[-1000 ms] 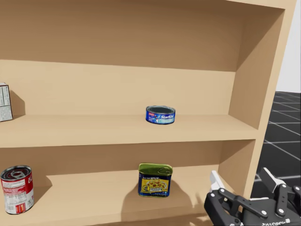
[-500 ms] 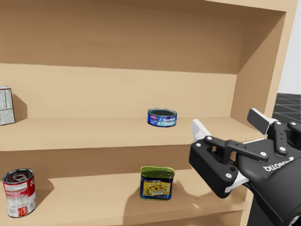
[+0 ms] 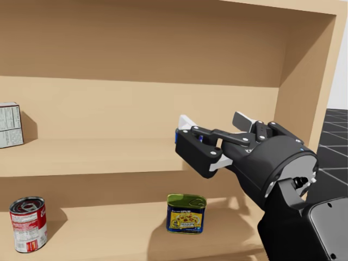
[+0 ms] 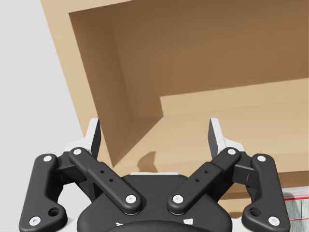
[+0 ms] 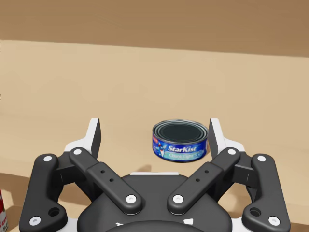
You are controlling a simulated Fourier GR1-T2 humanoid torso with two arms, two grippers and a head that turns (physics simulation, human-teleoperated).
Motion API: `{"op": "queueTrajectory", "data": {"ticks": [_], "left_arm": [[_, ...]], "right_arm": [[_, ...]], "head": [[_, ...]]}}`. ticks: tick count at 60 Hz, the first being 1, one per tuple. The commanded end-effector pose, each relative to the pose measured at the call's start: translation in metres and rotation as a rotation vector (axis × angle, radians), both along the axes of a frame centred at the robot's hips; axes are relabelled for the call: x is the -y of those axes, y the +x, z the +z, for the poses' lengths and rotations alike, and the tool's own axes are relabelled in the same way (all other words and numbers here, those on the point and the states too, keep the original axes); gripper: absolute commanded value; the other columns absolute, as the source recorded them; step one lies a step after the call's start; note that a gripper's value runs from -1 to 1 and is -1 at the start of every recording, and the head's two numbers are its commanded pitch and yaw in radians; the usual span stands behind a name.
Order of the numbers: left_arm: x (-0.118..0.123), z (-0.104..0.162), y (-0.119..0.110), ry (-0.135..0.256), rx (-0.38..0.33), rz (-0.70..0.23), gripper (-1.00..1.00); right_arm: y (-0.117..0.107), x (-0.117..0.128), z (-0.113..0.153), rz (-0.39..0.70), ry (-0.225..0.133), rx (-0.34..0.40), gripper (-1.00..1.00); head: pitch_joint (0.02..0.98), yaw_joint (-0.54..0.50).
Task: Retrieve the tuna can from the shelves.
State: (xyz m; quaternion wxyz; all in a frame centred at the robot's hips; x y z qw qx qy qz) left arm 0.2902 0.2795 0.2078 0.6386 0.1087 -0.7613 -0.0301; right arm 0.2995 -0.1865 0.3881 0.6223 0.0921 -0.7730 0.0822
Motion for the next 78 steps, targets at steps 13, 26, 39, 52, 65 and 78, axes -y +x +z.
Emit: {"op": "queueTrajectory", "data": {"ticks": [13, 26, 39, 52, 65, 78], "left_arm": [[-0.002, 0.0, 0.0, -0.006, -0.004, 0.011, -1.0], [-0.003, 0.001, 0.0, -0.013, 0.001, 0.013, -1.0], [-0.004, 0.001, 0.0, -0.017, 0.002, 0.015, -1.0], [-0.004, 0.002, 0.0, -0.019, 0.005, 0.015, -1.0], [-0.005, 0.003, -0.001, -0.021, 0.01, 0.015, -1.0], [-0.005, 0.003, -0.001, -0.019, 0.01, 0.013, -1.0]], "right_arm": [[0.045, -0.01, -0.012, 0.063, 0.024, -0.266, -1.0], [0.063, -0.013, -0.012, 0.002, -0.036, -0.283, -1.0], [0.08, -0.006, -0.017, -0.072, -0.067, -0.305, -1.0], [0.095, -0.009, -0.019, -0.076, -0.078, -0.318, -1.0], [0.105, -0.012, -0.019, -0.067, -0.085, -0.302, -1.0], [0.106, -0.005, -0.025, -0.125, -0.132, -0.261, 0.9]], "head": [[0.276, -0.22], [0.277, -0.22], [0.28, -0.21], [0.28, -0.21], [0.281, -0.21], [0.282, -0.2]]}}
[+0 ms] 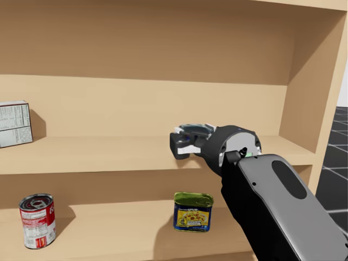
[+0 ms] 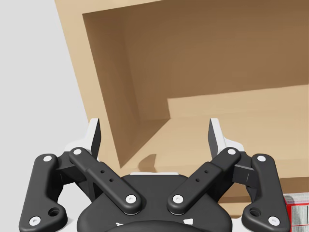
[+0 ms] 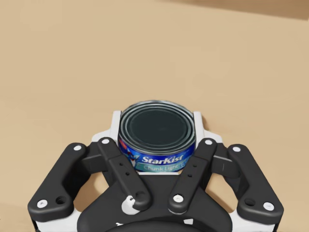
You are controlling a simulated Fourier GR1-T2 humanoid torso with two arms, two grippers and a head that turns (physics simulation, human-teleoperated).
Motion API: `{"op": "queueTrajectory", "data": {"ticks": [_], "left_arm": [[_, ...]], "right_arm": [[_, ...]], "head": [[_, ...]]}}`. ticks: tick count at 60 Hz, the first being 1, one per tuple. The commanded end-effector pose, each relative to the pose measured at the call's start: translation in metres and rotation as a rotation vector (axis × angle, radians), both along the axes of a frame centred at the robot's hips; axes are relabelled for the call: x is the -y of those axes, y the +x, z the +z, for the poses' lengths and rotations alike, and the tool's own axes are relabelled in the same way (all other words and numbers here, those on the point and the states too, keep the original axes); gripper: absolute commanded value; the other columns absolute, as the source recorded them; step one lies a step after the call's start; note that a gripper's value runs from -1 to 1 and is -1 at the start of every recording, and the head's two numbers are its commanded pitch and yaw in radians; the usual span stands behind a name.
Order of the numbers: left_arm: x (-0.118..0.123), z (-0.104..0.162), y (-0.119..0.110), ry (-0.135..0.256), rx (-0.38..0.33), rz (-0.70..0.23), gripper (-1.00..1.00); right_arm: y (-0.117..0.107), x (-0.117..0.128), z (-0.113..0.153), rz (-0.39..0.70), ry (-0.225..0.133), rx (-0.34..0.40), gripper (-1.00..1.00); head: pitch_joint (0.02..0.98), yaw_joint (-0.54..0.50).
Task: Retrieve the tuna can from the shelves.
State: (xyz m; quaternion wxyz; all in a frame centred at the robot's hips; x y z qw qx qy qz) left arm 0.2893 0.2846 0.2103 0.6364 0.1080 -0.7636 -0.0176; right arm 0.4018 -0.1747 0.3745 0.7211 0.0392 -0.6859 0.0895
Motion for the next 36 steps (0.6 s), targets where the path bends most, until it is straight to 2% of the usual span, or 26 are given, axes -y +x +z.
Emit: {"op": "queueTrajectory", "data": {"ticks": [1, 11, 19, 24, 27, 34, 36], "left_arm": [[0.0, 0.0, 0.0, 0.001, 0.001, -0.001, -1.0], [0.001, 0.0, 0.0, 0.002, 0.0, -0.001, -1.0], [0.001, 0.0, 0.0, 0.002, 0.001, 0.0, -1.0], [0.001, 0.0, 0.0, 0.003, 0.001, 0.001, -1.0], [0.001, 0.0, 0.0, 0.004, 0.0, 0.0, -1.0], [0.001, 0.0, 0.0, 0.006, 0.002, 0.002, -1.0], [0.001, 0.0, 0.0, 0.006, 0.004, 0.004, -1.0]], "right_arm": [[0.003, 0.008, -0.012, -0.051, -0.024, -0.009, 0.97], [-0.012, 0.019, -0.008, -0.063, -0.024, 0.024, 1.0], [-0.038, 0.028, -0.002, -0.069, -0.018, 0.08, 0.98], [-0.065, 0.035, 0.0, -0.042, 0.035, 0.103, 0.96], [-0.083, 0.039, 0.0, -0.03, 0.054, 0.115, 0.95], [-0.113, 0.045, -0.004, -0.006, 0.065, 0.139, 0.93], [-0.126, 0.048, -0.006, 0.008, 0.082, 0.146, 0.94]], "head": [[0.282, -0.2], [0.284, -0.2], [0.284, -0.2], [0.283, -0.2], [0.282, -0.21], [0.282, -0.21], [0.284, -0.21]]}}
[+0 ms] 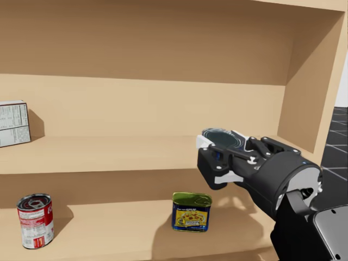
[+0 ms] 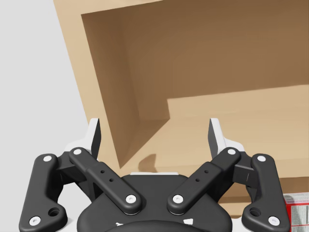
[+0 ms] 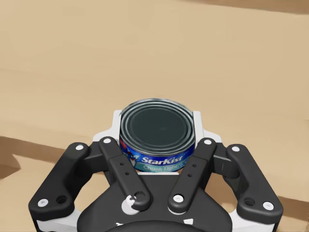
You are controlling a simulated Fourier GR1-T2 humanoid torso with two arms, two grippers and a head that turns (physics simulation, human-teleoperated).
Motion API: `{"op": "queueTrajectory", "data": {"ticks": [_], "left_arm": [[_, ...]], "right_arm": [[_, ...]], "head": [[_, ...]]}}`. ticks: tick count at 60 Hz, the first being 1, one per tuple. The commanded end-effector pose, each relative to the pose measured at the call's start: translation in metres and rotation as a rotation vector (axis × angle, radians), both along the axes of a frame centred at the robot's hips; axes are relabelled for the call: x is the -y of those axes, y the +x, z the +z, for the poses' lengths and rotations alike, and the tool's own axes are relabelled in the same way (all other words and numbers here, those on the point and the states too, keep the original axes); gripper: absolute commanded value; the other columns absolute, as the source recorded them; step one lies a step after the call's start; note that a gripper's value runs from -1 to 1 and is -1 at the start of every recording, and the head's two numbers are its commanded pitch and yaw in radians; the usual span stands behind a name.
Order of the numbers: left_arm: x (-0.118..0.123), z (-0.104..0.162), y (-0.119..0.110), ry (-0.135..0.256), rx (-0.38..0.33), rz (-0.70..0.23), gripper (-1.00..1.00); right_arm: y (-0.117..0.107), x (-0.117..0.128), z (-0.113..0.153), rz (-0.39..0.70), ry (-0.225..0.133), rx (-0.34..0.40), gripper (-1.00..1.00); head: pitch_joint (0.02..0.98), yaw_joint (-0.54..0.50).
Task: Retrieve the tuna can from the shelves.
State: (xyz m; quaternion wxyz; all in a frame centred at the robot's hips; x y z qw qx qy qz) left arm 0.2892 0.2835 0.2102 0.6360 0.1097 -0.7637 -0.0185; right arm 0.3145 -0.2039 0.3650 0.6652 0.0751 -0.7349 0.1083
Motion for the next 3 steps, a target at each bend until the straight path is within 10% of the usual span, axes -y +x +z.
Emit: {"op": "queueTrajectory", "data": {"ticks": [1, 3], "left_arm": [[0.0, 0.0, 0.0, 0.002, 0.003, 0.003, -1.0], [0.0, 0.0, 0.0, 0.003, 0.004, 0.003, -1.0]], "right_arm": [[-0.042, 0.019, 0.004, -0.066, 0.052, 0.002, 0.94], [-0.055, 0.021, 0.003, -0.049, 0.067, 0.012, 0.97]], "head": [[0.284, -0.21], [0.283, -0.21]]}}
